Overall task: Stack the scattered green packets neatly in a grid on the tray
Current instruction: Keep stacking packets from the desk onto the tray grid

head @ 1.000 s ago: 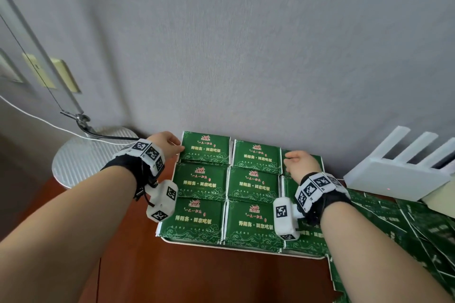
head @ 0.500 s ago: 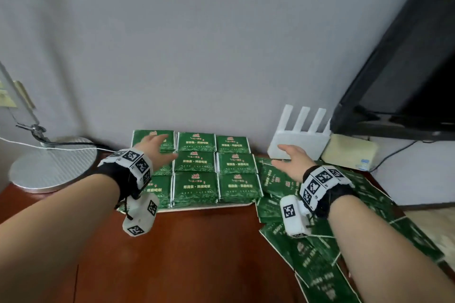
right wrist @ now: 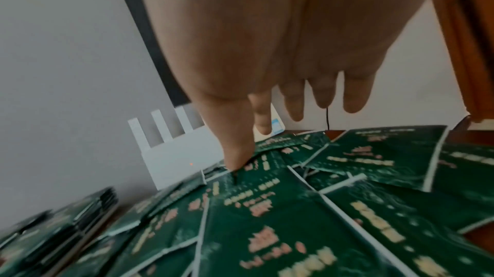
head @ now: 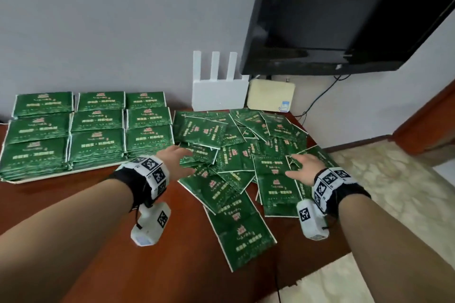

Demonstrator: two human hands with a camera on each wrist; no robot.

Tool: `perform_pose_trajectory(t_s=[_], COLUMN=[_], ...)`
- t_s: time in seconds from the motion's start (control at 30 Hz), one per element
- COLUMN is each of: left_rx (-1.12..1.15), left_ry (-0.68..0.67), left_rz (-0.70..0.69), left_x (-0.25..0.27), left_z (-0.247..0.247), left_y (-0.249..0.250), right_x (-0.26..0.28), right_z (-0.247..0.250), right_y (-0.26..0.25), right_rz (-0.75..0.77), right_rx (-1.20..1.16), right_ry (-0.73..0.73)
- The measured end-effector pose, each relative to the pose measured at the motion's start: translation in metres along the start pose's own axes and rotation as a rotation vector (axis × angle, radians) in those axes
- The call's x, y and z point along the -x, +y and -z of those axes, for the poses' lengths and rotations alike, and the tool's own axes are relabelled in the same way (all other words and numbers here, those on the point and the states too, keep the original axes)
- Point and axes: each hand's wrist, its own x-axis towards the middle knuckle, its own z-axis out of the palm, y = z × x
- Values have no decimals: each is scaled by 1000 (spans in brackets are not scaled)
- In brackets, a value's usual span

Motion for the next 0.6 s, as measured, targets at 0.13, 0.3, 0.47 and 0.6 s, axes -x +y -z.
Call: perform_pose_trajectory(t_s=[0.13, 0.3, 0.47, 0.6], left_rx=[132, 376, 402, 486], left_ry=[-38, -82, -61, -45], left_rz=[94, 204, 294, 373], left_x=[-21, -45, -63, -69], left_z=[-40, -91, -115, -123], left_y=[53, 121, 157, 178], right_x=[-39, -84, -98, -92], right_z=[-20, -36, -51, -56], right_y=[47, 90, 116, 127], right_rz=[57, 54, 103, 221], right_rx=[11, 9, -14, -54], right_ry=[-75, -69, -110, -14])
